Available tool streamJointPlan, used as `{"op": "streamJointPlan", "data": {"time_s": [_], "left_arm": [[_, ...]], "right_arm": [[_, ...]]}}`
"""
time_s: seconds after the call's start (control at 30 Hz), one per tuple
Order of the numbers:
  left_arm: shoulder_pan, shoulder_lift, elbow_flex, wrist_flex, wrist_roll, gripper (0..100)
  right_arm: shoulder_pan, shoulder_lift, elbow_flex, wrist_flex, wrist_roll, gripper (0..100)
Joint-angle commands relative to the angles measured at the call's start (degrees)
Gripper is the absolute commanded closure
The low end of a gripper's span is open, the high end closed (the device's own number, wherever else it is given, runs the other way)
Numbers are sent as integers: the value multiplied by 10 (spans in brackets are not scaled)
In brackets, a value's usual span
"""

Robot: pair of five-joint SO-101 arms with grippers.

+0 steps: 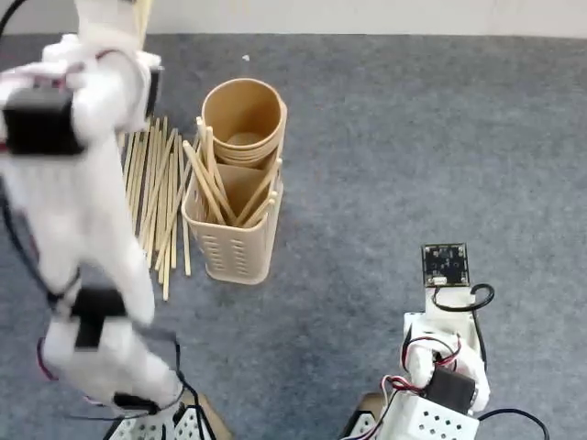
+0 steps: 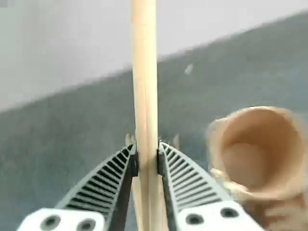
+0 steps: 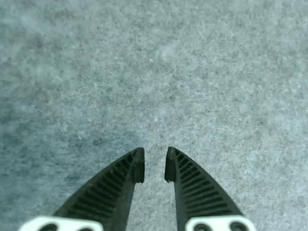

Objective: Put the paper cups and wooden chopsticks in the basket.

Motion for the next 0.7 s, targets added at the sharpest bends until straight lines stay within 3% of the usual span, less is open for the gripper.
{"op": "streamJointPlan", "data": {"time_s": [0.0, 0.1, 0.3, 0.47, 0.67], "left_arm": [[60, -232, 157, 3, 44, 987], [85, -351, 339, -25, 55, 983], [118, -473, 637, -284, 69, 986], [136, -488, 695, -403, 113, 987], [179, -487, 701, -445, 113, 987]], "right_arm": [[8, -1, 89, 0, 5, 910], [8, -1, 89, 0, 5, 910], [8, -1, 89, 0, 5, 910], [8, -1, 89, 0, 5, 910], [8, -1, 89, 0, 5, 910]]}}
